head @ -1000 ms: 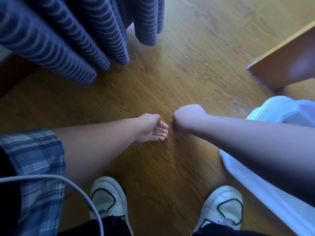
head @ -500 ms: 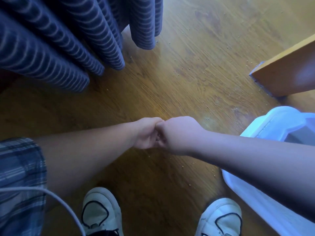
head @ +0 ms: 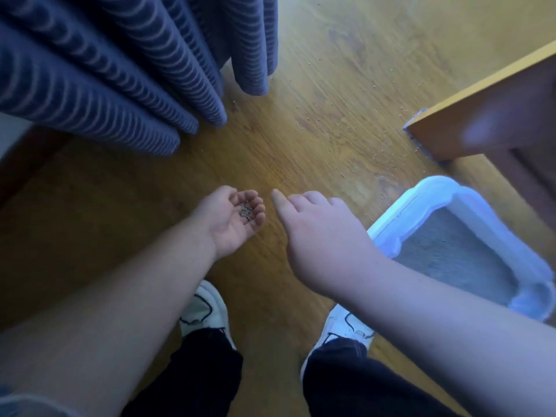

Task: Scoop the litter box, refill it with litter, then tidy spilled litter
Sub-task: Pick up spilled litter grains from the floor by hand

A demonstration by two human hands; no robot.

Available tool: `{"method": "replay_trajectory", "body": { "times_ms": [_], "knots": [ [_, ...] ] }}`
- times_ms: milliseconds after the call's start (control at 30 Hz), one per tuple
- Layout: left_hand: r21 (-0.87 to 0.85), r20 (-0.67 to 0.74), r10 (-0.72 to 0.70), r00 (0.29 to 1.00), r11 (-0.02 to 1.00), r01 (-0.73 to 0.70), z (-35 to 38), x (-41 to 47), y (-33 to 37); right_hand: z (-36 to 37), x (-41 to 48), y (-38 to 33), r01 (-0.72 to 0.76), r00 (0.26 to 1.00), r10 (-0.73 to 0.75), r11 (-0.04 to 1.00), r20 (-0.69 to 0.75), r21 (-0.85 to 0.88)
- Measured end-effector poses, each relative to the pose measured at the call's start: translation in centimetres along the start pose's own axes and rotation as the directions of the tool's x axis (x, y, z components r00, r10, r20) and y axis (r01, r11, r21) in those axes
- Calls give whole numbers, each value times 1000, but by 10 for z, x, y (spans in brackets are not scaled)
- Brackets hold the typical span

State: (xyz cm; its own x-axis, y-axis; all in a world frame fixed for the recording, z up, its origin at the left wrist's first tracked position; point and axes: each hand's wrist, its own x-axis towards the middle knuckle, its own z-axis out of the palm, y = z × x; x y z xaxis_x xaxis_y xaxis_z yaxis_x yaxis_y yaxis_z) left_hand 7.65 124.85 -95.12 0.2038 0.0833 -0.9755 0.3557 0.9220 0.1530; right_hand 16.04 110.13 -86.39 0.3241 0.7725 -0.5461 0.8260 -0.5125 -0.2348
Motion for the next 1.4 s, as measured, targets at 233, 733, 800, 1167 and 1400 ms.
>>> {"method": "replay_trajectory", "body": {
  "times_ms": [233,733,800,1167,1400],
  "knots": [
    [-146,111,107,988,985,-90,63,-306,53,-192,-140,-42,-176,980,185,979,-74,104],
    [-89,491,247,835,968,-234,178,-787,115,-530,-411,-156,-386,784,479,874,-395,293],
    [-3,529,207,823,970,-242,178,-805,118,-541,-432,-166,-422,725,537,841,-432,337],
    [349,679,-86,729,911,-218,239,-853,55,-546,-563,-155,-666,330,787,586,-522,463],
    [547,695,-278,663,803,-236,299,-881,-65,-494,-690,-133,-735,27,863,359,-505,575]
  ]
}}
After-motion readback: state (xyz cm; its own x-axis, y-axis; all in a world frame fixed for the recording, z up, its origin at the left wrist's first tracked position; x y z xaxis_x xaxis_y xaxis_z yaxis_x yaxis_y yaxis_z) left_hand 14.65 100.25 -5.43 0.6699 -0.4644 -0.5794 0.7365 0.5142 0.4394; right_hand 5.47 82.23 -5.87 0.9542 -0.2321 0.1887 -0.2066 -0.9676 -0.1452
